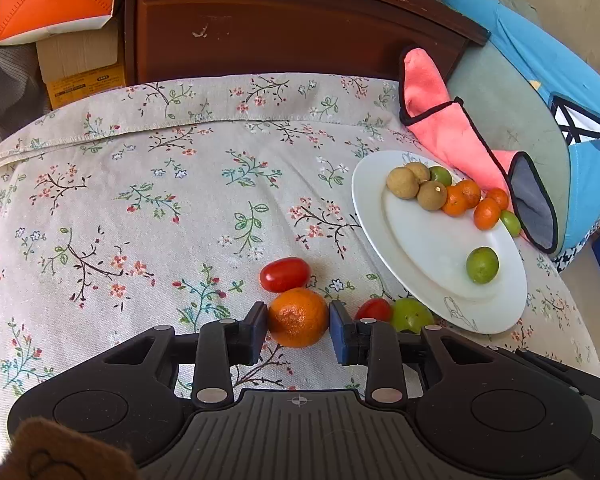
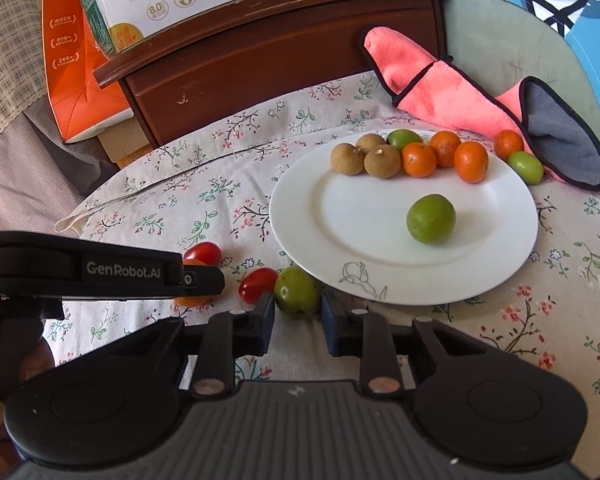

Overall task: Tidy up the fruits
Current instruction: 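Move the left tool to a tangerine while the right tool approaches a green plum, then close the left tool on the tangerine while the right tool grasps the green plum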

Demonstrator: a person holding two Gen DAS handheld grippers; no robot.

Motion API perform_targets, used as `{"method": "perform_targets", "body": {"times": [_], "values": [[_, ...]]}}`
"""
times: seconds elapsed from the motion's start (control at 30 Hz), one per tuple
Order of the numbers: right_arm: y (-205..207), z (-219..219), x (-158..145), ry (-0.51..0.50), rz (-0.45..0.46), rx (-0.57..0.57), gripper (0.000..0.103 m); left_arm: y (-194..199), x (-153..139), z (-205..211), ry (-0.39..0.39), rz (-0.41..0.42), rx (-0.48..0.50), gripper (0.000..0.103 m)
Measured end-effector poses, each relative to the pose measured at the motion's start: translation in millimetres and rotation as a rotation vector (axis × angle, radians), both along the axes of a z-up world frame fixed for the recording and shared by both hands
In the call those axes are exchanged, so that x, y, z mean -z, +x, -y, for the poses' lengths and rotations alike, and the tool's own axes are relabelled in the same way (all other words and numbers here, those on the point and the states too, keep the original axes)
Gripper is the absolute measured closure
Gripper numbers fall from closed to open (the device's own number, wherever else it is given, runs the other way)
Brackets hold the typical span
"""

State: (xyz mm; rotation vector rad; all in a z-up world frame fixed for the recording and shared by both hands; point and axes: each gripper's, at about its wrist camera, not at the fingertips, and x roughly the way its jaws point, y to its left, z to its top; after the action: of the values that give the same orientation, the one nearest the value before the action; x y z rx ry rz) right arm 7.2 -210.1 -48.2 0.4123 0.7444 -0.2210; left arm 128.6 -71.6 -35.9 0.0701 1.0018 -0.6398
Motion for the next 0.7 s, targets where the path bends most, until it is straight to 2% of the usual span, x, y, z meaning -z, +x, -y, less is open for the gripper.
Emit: {"method": "perform_targets", "body": {"times": [0.17,0.33,0.47,0.7], "values": [[-4.2,-0.5,-1.7,0.020,-0.009,-0.021,0.084,-7.7,-2.5,-6.4,-0.005,0.011,0.011,0.073],[-6.3,0.9,0.0,0.043,-0.010,-0.020,0.084,-11.0,-0.6,-13.5,0.008,0.016,0.000,0.073],[-6.4,3.2,-1.4,0.050,0.003,0.012,0.075,-11.6,-3.2,-14.7,0.020,0.049,-0.005,0.073],[2.1,1.3,0.3,0.034,0.020,0.039,0.068,-13.3,-2.0,-12.5,0.035,0.065,-0.003,0.073]]}}
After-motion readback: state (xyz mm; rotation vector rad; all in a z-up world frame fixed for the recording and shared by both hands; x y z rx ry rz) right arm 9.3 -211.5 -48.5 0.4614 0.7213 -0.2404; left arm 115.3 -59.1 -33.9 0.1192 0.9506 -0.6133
